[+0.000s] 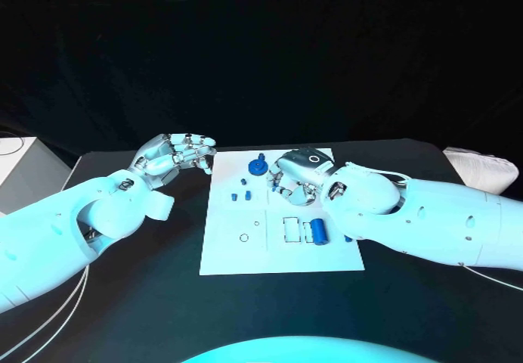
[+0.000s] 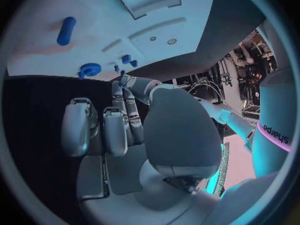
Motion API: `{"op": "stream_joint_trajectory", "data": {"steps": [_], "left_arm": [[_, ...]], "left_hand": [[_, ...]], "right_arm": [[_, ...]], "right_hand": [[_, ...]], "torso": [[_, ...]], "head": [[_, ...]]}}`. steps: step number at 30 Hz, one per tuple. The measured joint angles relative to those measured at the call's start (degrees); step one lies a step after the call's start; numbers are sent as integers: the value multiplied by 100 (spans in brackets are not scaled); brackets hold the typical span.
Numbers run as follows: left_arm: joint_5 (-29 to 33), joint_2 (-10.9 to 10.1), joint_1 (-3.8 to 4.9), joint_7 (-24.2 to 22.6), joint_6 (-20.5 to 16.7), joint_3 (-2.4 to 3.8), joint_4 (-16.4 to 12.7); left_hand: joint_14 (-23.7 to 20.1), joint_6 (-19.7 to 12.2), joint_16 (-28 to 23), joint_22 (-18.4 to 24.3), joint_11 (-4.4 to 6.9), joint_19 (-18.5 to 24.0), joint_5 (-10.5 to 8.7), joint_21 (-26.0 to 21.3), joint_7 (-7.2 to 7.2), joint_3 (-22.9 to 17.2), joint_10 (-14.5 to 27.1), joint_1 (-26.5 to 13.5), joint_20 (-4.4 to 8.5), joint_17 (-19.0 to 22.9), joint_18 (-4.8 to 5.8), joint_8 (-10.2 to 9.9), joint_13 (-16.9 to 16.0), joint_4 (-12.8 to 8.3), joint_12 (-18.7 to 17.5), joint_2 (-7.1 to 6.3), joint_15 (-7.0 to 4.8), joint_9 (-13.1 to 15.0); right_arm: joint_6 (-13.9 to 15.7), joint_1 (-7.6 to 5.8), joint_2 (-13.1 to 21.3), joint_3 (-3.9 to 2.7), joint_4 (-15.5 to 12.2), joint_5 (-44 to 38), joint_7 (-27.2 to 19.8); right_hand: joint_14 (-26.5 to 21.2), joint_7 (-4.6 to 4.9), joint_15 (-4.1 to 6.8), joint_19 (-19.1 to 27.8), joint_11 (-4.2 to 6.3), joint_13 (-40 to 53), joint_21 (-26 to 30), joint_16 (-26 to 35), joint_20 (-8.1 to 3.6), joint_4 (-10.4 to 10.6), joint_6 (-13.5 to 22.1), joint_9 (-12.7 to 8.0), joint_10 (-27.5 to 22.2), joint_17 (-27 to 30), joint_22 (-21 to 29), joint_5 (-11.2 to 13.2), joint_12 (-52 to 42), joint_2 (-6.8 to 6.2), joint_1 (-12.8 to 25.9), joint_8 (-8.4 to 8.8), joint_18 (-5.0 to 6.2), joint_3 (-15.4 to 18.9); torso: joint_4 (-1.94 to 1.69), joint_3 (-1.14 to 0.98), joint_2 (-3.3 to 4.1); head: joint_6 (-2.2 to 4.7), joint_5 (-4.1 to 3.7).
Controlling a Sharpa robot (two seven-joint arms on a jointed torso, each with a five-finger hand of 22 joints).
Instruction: Assemble the parts on the task board
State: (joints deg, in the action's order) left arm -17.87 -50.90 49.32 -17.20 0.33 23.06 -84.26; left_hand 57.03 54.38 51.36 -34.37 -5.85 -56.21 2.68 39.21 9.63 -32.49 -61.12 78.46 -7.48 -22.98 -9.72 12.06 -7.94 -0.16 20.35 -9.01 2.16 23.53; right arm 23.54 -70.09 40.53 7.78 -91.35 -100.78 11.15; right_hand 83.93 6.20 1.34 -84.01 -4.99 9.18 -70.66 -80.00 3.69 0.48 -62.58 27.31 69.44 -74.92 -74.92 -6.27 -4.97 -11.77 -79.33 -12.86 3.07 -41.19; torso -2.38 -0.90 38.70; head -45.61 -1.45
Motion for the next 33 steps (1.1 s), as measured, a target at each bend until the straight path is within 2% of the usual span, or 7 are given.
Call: {"op": "stream_joint_trajectory", "data": {"steps": [7, 15, 24, 33], "left_arm": [[11, 24, -2, 0, -28, 0, -16], [20, 42, -2, 1, -84, 0, -34], [28, 49, -2, 1, -134, 0, -44], [36, 52, -3, 1, -150, 0, -48]], "left_hand": [[0, 0, 0, 5, 0, 0, 0, 0, 0, 0, 0, 0, 0, 0, 0, 0, 0, 0, 0, 0, 0, 0], [0, 0, 0, 5, 0, 0, 0, 0, 0, 0, 0, 0, 0, -4, 0, 0, 0, 0, 0, 0, 0, 1], [21, 0, 0, 5, 0, 0, 0, 0, 0, 0, 0, 0, 0, -4, 0, 0, 0, 0, -21, 0, 21, 1], [21, 0, 1, 4, 0, 0, 0, 0, 0, 0, 0, 0, 0, -4, 0, 0, 0, 0, -21, 0, 21, 1]], "right_arm": [[6, 234, -237, 46, -7, -123, 34], [21, 450, -448, 78, 156, -331, 103], [21, 592, -588, 94, 299, -528, 176], [15, 664, -646, 99, 379, -702, 267]], "right_hand": [[0, 21, 0, 0, 0, -5, 0, 0, 0, -17, -21, 2, 0, 0, 0, -29, 1, -1, 0, 0, 0, -17], [0, 21, 0, 0, 0, -20, 0, 0, 0, -17, -21, 3, 0, 1, 1, -61, 4, -1, 0, 1, 0, -17], [0, 21, 0, 0, 0, -20, 0, 0, 0, -17, -21, 3, 0, 1, 1, -62, 21, -2, 1, 1, 0, -17], [0, 20, 0, 0, 1, -18, 0, 0, 1, -35, -20, 3, -1, 2, -3, -62, 38, -18, 17, 1, 0, -35]], "torso": [[3, 3, 1], [0, 0, 14], [3, -1, 16], [2, -1, 17]], "head": [[-32, 108], [-103, 174], [-202, 254], [-249, 285]]}}
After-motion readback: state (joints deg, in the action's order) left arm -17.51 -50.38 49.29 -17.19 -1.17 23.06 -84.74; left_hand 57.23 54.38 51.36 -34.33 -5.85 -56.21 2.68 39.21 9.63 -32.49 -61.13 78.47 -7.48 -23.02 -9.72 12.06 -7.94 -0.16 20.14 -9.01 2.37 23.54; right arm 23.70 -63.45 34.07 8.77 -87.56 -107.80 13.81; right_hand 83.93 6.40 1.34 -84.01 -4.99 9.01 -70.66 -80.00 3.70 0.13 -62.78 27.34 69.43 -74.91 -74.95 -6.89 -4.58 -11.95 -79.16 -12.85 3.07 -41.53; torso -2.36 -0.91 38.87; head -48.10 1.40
